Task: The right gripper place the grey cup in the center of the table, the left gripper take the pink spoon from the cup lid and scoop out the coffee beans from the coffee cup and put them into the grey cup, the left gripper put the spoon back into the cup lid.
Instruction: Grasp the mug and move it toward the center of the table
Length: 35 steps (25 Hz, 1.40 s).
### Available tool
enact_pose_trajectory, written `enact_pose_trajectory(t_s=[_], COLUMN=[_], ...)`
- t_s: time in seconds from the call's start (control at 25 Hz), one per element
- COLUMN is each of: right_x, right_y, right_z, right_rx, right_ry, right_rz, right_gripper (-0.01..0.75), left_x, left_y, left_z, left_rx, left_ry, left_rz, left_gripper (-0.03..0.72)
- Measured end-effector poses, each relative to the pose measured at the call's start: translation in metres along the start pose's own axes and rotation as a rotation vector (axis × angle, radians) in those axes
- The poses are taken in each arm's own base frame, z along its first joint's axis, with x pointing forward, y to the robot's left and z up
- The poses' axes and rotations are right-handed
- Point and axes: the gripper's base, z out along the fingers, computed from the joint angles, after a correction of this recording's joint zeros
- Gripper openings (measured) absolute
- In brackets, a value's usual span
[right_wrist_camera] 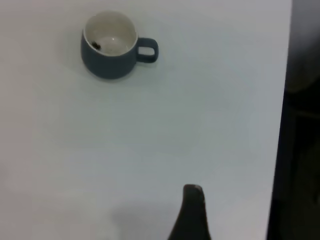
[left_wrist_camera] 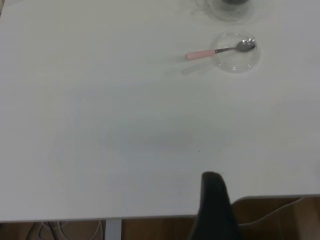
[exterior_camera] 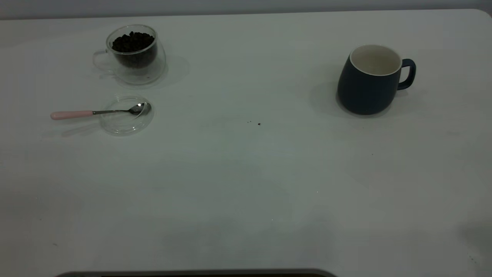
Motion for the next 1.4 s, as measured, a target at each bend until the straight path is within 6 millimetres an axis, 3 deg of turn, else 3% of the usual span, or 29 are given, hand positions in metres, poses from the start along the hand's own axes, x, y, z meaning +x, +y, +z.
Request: enact_pose_trajectory(t_s=[0.28,0.64,1.0,1.2,1.4], right_x=[-0.032,-0.034,-0.038,-0.038,-0.043], right_y=[-0.005,0.001,0.004,0.021,0.036], right_z=[0.103,0.223,0.304,0.345,0.372], right_rx=[-0.059,-0.145,-0.210,-0.256,-0.275], right_ry=[0.159,0.210,0.266,0.278,0.266], right_rz=[-0.188,-0.535,-0.723,-0.814,-0.862], right_gripper=[0.704,0.653,0.623,0.613,0.603], left_x=[0.000,0.000,0.000,0.000,0.000], left_y=[0.000,0.000,0.000,0.000,0.000], left_z=[0.000,0.000,0.000,0.000,0.000], left_rx=[0.000,0.000,0.000,0.000,0.000], left_ry=[0.000,0.000,0.000,0.000,0.000], left_rz=[0.000,0.000,0.001,0.001,0.001], left_gripper=[0.586,0.586,0.586,0.586,0.586])
